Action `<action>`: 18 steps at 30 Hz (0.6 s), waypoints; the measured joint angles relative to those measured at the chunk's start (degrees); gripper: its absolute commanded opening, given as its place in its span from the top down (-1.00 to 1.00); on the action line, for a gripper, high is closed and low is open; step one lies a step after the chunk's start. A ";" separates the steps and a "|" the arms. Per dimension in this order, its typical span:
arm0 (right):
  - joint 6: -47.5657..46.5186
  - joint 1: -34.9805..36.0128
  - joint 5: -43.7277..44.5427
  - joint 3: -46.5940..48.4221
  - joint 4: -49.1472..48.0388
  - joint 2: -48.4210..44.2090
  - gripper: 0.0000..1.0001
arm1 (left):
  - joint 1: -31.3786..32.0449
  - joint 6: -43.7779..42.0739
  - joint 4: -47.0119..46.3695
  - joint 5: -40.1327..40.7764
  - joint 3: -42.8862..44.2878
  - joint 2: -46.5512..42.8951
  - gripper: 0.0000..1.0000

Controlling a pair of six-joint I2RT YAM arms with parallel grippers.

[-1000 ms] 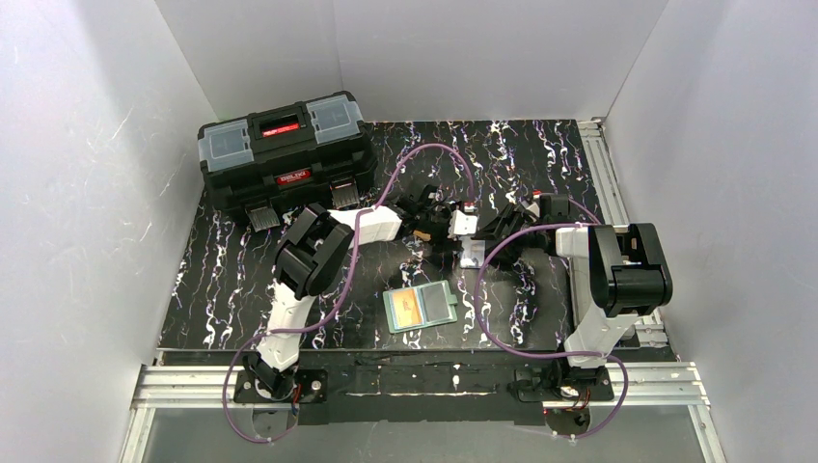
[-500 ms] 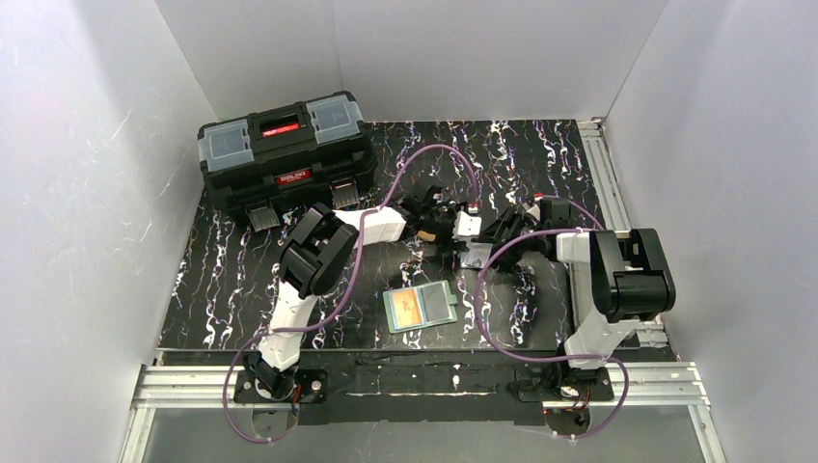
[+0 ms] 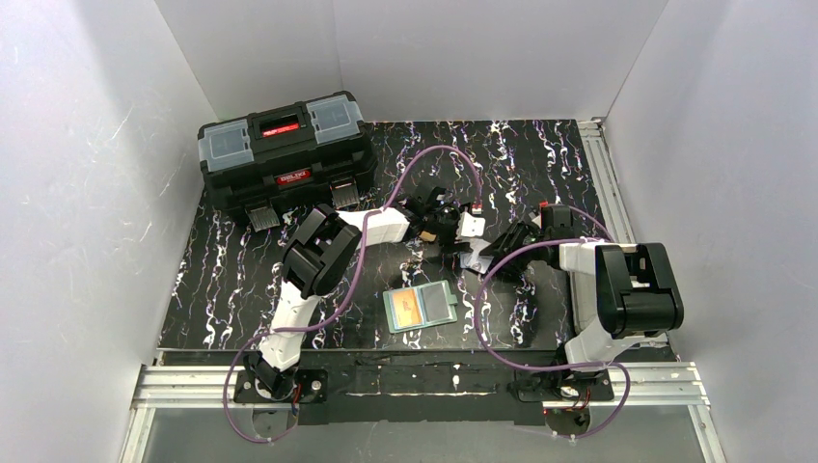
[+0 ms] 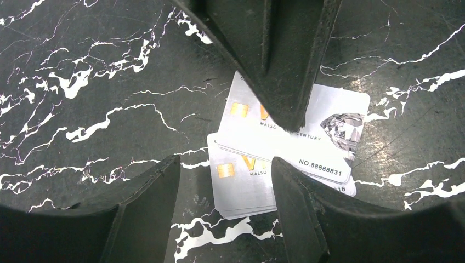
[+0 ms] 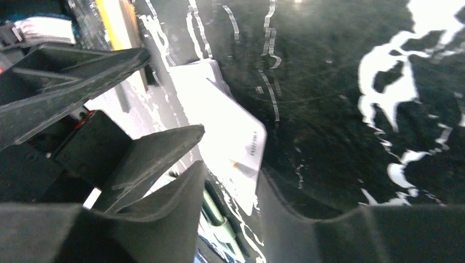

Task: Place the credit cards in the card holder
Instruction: Pick up the credit card from the center of the board.

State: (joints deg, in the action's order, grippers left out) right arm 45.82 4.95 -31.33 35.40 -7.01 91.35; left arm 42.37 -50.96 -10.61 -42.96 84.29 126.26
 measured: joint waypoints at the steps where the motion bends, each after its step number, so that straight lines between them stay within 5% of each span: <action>1: 0.02 0.00 0.28 -0.15 0.31 -0.04 0.26 | 0.04 0.02 -0.02 0.00 0.00 0.00 -0.21; 11: -0.59 -0.04 2.47 -0.59 3.26 -0.90 0.97 | 0.13 0.11 0.00 0.00 0.00 0.02 -0.20; 18: -1.20 0.07 3.69 -0.57 5.84 -4.50 0.97 | 0.13 -0.04 0.09 0.02 0.00 0.02 -0.19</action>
State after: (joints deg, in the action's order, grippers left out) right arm 44.62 5.02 -27.64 34.83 -1.17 86.85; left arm 42.50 -51.00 -10.52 -42.94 84.29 126.28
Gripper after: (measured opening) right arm 0.038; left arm 0.599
